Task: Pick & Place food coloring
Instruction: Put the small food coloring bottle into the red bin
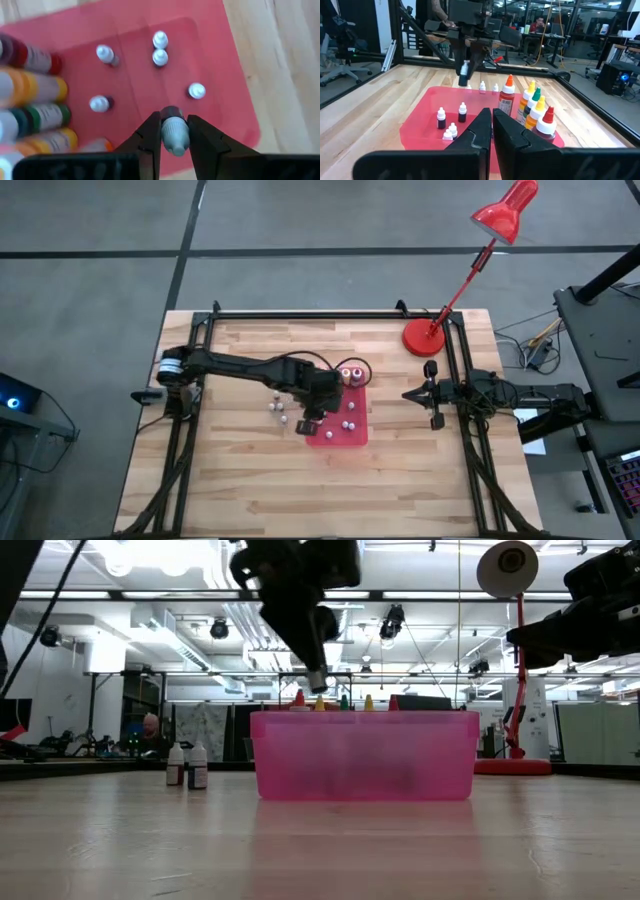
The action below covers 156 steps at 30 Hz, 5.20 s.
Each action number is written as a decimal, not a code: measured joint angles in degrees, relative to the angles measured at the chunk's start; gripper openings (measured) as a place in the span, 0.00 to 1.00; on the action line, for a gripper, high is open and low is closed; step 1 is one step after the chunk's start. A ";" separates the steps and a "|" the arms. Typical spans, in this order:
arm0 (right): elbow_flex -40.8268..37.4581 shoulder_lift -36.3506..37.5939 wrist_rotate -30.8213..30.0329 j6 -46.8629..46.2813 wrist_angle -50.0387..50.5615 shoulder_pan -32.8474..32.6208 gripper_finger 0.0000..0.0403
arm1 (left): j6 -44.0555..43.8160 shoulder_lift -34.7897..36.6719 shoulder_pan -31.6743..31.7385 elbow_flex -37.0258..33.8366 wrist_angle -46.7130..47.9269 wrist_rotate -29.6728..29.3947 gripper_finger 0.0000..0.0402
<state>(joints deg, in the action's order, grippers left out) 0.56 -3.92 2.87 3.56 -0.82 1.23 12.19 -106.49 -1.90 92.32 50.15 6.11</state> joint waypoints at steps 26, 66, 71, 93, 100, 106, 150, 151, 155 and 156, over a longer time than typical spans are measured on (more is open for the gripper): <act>0.00 0.00 0.00 -0.04 0.00 0.02 0.02 | 14.96 -10.25 3.55 4.30 -0.66 0.24 0.14; 0.00 0.02 -0.01 -0.09 0.00 0.02 0.02 | 14.36 -15.50 3.73 4.15 -1.51 -1.07 0.22; 0.00 0.02 -0.02 -0.04 0.00 0.01 0.02 | 14.27 -15.50 3.73 4.14 -1.51 -1.09 0.23; 0.00 0.00 -0.01 0.03 -0.02 0.02 0.02 | 13.16 -15.49 3.66 12.91 4.41 -6.05 0.24; 0.00 0.00 -0.01 0.01 0.00 0.02 0.02 | 12.85 -15.48 3.57 15.30 5.89 -6.05 0.24; 0.00 0.00 -0.01 0.06 0.00 0.02 0.02 | 12.14 -15.40 2.86 18.97 10.71 -6.01 0.24; 0.00 0.01 0.00 0.01 0.00 0.00 0.02 | 4.26 8.91 -4.32 -12.55 0.64 -4.68 0.24; 0.00 -0.06 0.00 0.04 -0.04 0.00 0.02 | 4.46 9.79 -4.32 -13.83 0.97 -4.68 0.24; 0.00 -0.06 -0.02 0.06 -0.02 0.01 0.02 | 4.56 13.01 -4.32 -18.14 0.90 -4.70 0.24; 0.00 -0.04 0.00 0.06 -0.03 0.01 0.02 | 4.54 13.66 -4.32 -18.98 1.05 -4.69 0.24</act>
<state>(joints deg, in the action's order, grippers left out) 0.56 -3.97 2.87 3.62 -0.85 1.24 16.73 -92.83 -6.22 73.34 51.20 1.42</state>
